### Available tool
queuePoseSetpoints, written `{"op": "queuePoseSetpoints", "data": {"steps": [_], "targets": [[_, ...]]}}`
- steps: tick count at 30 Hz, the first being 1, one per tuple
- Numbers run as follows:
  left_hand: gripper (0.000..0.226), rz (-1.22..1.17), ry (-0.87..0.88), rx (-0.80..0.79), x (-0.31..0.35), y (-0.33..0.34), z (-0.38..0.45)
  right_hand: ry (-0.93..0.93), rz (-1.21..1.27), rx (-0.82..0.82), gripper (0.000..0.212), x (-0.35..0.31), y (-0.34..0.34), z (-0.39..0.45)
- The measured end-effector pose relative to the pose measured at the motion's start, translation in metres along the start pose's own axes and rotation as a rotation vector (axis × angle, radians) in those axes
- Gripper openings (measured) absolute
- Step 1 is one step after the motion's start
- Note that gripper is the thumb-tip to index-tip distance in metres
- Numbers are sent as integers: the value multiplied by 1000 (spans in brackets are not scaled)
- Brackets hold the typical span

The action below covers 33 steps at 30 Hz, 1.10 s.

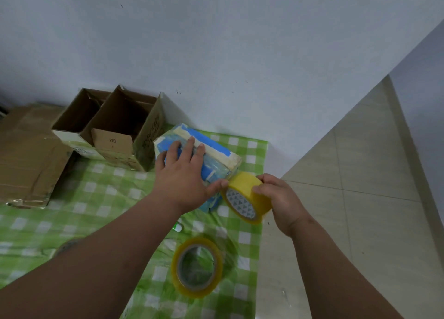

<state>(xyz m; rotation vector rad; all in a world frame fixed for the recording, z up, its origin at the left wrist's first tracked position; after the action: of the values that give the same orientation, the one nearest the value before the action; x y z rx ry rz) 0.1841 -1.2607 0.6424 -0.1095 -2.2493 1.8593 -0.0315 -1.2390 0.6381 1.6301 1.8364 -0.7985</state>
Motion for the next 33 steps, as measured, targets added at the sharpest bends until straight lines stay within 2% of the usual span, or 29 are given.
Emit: {"op": "queuePoseSetpoints", "data": {"steps": [4,8,10,14,19,23,26,28,33], "targets": [[129,-51,-11,-16,-4,8,-10,5,-29,-122,8,9,2,0],[125,-23,-15,4,-15,12,-22,-6,-144,-170,30,15,8,-5],[120,-35,-12,8,-19,13,-24,-24,-189,-180,24,18,9,-7],[117,-40,-8,8,-19,12,-25,-70,-291,-150,12,20,9,-6],[116,-79,-1,-7,-20,12,-27,-48,-467,-45,27,28,17,-1],[116,-155,48,-7,-20,6,-24,-10,-504,-35,33,24,30,1],[107,-173,195,-2,-21,1,-22,16,-505,-47,38,20,34,3],[97,-158,286,-7,-22,-3,-19,41,-463,-64,33,21,35,3],[71,-206,317,51,-30,-16,-13,116,-203,-145,24,23,50,3]]}}
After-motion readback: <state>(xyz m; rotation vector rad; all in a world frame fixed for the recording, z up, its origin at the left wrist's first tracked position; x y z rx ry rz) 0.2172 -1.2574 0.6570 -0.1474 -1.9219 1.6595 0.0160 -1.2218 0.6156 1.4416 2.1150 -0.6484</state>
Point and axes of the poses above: each hand's wrist, its own z-axis towards the middle knuckle, its own y-axis out of the palm, x = y × z, the point moved 2 cm from there along z, towards the middle knuckle, and after that the axes turned 9 degrees about y, right-handed, at the moved point
